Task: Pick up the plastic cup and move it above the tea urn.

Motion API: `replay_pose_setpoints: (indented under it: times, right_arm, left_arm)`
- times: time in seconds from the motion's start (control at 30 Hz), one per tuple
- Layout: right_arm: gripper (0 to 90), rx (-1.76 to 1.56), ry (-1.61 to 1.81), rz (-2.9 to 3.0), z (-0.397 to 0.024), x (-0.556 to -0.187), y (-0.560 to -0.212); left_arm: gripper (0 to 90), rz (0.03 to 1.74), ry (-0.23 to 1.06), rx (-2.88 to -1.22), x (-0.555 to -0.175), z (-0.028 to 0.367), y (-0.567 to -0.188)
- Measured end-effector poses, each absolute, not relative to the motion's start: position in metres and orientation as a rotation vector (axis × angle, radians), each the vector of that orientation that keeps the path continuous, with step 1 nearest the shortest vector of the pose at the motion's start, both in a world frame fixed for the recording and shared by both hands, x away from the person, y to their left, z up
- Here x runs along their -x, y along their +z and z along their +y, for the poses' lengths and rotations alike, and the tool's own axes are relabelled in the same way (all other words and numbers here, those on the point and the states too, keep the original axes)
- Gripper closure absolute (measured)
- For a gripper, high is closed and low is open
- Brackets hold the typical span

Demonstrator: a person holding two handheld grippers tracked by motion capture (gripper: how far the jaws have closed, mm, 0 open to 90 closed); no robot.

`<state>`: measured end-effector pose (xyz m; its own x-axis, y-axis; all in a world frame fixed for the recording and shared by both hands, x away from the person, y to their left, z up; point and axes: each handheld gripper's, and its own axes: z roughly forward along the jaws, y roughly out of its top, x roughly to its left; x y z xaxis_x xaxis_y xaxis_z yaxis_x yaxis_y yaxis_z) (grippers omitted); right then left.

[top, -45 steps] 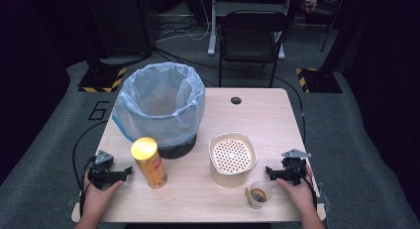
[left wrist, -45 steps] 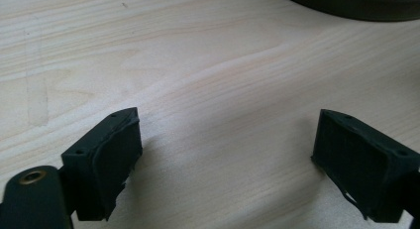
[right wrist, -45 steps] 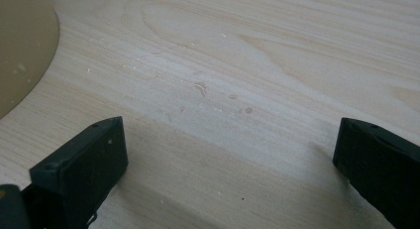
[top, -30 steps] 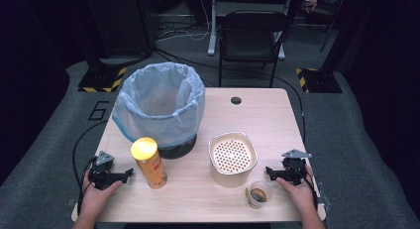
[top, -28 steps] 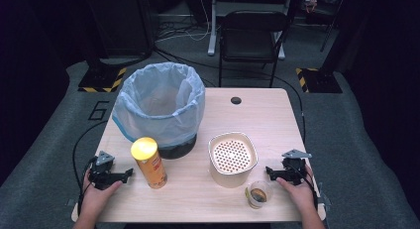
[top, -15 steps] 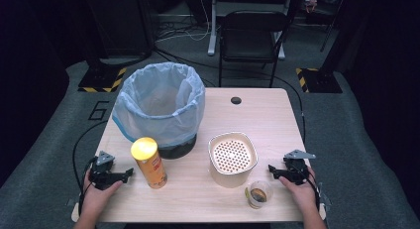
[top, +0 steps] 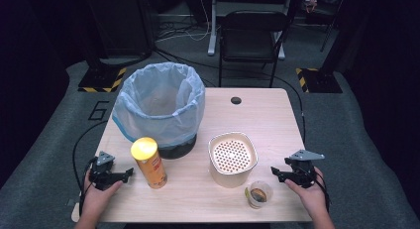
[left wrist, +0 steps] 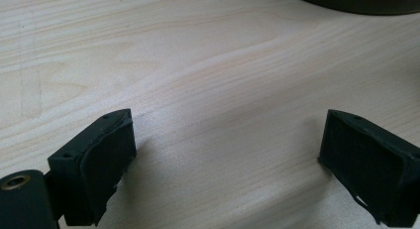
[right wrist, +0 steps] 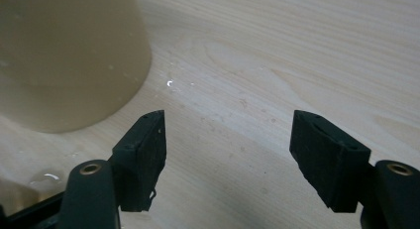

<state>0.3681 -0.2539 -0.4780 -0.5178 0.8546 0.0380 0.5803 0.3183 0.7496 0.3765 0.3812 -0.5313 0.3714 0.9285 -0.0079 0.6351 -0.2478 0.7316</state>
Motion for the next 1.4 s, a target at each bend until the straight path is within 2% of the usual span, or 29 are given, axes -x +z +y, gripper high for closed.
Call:
replay_pose_setpoints:
  times: [0.27, 0.63, 0.87, 1.4]
  right_arm:
    - [28.1, -1.203, 1.126, 2.263, -0.251, -0.353, -0.453]
    - [19.3, -1.033, 1.227, 2.356, -0.228, -0.333, -0.432]
    - [14.3, -0.972, 1.250, 2.389, -0.214, -0.326, -0.432]
    - [13.8, -0.915, 1.252, 2.441, -0.195, -0.311, -0.438]
  left_arm:
    - [6.8, 1.359, 0.584, -1.966, -0.377, 0.380, -0.532]
    - [6.8, 1.360, 0.587, -1.963, -0.377, 0.380, -0.532]
    - [6.8, 1.361, 0.587, -1.963, -0.377, 0.380, -0.532]
    - [6.8, 1.370, 0.588, -1.962, -0.376, 0.379, -0.532]
